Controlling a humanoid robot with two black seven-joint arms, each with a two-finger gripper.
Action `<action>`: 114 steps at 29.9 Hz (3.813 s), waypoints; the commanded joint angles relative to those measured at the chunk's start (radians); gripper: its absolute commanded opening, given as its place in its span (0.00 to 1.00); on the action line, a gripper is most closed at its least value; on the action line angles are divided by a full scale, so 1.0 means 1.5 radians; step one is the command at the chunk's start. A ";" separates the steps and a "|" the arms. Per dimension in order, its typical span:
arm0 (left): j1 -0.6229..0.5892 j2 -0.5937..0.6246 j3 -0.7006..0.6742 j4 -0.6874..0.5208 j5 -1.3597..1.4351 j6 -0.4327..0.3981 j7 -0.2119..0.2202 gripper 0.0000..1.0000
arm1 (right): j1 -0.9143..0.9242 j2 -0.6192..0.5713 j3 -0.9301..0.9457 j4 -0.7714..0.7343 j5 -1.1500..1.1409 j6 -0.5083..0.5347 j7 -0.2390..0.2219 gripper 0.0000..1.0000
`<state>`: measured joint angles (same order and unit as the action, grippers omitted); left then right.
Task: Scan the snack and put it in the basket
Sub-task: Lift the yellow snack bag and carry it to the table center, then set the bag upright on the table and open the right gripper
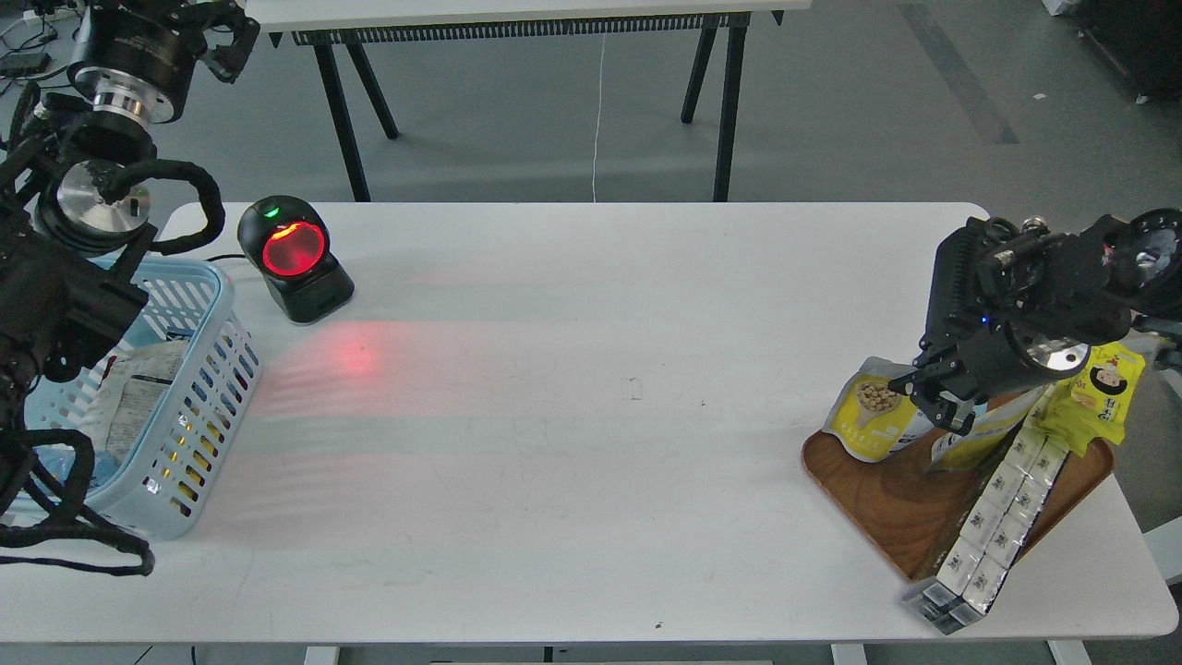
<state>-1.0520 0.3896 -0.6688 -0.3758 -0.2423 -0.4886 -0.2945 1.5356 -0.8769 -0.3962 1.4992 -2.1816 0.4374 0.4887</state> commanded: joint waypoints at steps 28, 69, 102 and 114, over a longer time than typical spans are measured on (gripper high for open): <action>0.000 0.000 -0.004 0.000 -0.002 0.000 -0.002 1.00 | -0.005 0.300 0.230 -0.136 0.000 0.019 0.000 0.00; 0.007 0.000 0.000 -0.002 -0.001 0.000 -0.001 1.00 | -0.054 0.542 0.223 -0.265 0.000 0.020 0.000 0.01; -0.003 0.014 -0.002 -0.004 -0.001 0.000 -0.012 1.00 | 0.010 0.357 0.284 -0.180 0.118 0.020 0.000 0.65; -0.030 0.022 0.005 -0.007 0.006 0.000 -0.004 1.00 | -0.067 0.249 0.446 -0.238 0.402 0.011 0.000 0.99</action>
<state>-1.0838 0.4165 -0.6618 -0.3851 -0.2366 -0.4887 -0.3072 1.4820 -0.4789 0.2294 1.1720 -1.7159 0.4592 0.4887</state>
